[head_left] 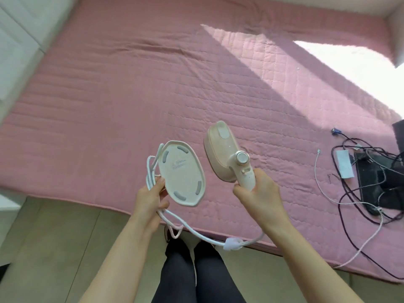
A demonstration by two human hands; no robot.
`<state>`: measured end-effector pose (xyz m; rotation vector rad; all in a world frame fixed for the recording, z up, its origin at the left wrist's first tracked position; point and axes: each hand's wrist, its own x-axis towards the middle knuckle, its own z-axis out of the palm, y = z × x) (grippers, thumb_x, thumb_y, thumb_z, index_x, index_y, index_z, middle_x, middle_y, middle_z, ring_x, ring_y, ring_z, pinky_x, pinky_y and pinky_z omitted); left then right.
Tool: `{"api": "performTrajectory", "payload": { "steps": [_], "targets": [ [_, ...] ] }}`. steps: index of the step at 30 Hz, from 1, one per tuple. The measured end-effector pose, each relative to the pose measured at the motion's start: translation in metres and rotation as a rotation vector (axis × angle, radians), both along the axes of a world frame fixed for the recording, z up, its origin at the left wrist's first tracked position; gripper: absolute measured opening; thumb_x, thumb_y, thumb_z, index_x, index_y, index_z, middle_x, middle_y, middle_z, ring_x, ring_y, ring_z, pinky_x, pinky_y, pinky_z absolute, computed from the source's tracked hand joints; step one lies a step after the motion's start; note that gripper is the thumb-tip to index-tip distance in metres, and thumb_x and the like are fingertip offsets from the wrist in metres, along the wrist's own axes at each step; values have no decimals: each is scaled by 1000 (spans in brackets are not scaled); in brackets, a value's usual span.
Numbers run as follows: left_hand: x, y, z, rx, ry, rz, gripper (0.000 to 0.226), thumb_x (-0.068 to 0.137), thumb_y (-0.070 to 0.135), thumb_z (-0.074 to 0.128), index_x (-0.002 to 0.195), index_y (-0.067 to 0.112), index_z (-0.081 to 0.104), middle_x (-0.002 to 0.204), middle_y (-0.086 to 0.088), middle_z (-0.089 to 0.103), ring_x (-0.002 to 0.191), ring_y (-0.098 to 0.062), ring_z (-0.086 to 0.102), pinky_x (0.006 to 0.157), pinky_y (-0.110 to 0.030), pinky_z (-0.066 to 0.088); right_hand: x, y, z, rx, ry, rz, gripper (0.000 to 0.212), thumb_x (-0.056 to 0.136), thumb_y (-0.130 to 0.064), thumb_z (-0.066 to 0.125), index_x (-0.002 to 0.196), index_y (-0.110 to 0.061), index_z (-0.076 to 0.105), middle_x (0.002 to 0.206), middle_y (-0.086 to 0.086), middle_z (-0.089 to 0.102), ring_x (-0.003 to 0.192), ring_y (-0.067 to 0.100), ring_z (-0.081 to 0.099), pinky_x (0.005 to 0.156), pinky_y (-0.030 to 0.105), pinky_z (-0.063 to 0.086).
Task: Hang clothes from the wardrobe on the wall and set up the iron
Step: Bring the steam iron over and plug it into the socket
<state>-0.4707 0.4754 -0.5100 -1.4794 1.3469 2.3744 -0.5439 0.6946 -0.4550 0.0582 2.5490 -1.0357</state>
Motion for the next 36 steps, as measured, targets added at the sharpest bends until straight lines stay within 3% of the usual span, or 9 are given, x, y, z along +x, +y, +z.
{"api": "performTrajectory", "payload": {
  "steps": [6, 14, 23, 28, 36],
  "targets": [
    [70, -26, 40, -41, 27, 141, 17, 96, 9, 52, 108, -1, 59, 90, -8, 66, 48, -5, 50, 34, -15, 26, 26, -43, 26, 0, 36, 199, 14, 73, -17, 62, 76, -18, 49, 69, -6, 52, 62, 10, 48, 50, 26, 26],
    [168, -65, 67, -67, 35, 379, 15, 95, 11, 54, 105, 2, 59, 87, -8, 63, 54, -4, 51, 34, -15, 29, 80, -116, 41, -45, 30, 464, 21, 68, -13, 58, 65, -18, 38, 56, -8, 39, 48, 11, 34, 47, 26, 25],
    [300, -130, 87, -91, 40, 645, 8, 95, 10, 54, 102, 8, 59, 87, -5, 65, 58, -3, 58, 34, -14, 31, 180, -217, 57, -50, 35, 639, 16, 69, -11, 61, 69, -13, 45, 56, -6, 43, 49, 14, 37, 47, 28, 28],
    [385, -162, 96, -102, 18, 746, 5, 94, 10, 55, 95, 9, 60, 83, -5, 62, 66, -9, 51, 35, -15, 25, 250, -269, 68, -75, 51, 718, 21, 69, -12, 60, 63, -17, 40, 53, -8, 38, 49, 13, 33, 47, 27, 25],
    [495, -203, 107, -118, -8, 945, 6, 94, 9, 56, 90, 10, 60, 85, -6, 61, 72, -11, 52, 35, -15, 25, 347, -352, 80, -102, 16, 814, 14, 73, -16, 62, 72, -11, 49, 60, -4, 49, 52, 12, 41, 47, 25, 31]
  ]
}}
